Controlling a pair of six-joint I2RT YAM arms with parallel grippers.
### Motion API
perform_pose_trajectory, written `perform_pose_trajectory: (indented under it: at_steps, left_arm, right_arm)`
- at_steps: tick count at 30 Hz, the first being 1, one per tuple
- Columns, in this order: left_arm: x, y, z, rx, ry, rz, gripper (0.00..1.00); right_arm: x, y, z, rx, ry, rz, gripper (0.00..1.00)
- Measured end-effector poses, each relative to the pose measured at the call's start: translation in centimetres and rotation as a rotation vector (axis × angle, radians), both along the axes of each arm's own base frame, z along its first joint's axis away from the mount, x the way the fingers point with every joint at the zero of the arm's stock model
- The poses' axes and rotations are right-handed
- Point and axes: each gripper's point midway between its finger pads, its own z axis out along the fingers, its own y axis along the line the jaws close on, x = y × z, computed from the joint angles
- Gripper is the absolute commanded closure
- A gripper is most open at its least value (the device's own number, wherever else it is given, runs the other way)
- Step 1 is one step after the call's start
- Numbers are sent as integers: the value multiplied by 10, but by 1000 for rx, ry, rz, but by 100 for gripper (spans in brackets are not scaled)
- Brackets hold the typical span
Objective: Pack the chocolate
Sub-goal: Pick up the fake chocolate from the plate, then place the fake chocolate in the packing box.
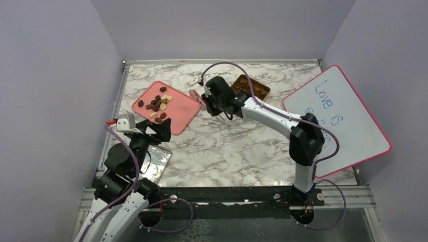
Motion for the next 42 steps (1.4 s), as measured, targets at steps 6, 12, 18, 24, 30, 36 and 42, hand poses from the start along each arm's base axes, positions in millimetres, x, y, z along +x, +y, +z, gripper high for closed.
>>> perform_pose_trajectory:
  at_steps: [6,12,18,24,30,36,42]
  left_arm:
    - [4,-4,-6,13,24,-11,1]
    - [14,-20,-24,55,99,-63,1]
    - [20,-38,-46,109,185,-137,1]
    - [20,-43,-54,134,212,-169,1]
    - [18,-43,-54,139,210,-174,1]
    - [17,-42,-51,135,200,-174,1]
    - [17,-42,-51,135,200,-174,1]
  right_arm:
    - [44,-67,8,-19,-4,-155,82]
    - [82,-132,8,-42,2,-314,81]
    - [100,-182,4,-59,22,-422,81]
    - [109,-201,-3,-69,38,-465,78]
    - [116,-209,-22,-93,69,-483,76]
    - [122,-210,-31,-108,77,-482,70]
    - [124,-211,-35,-119,79,-479,64]
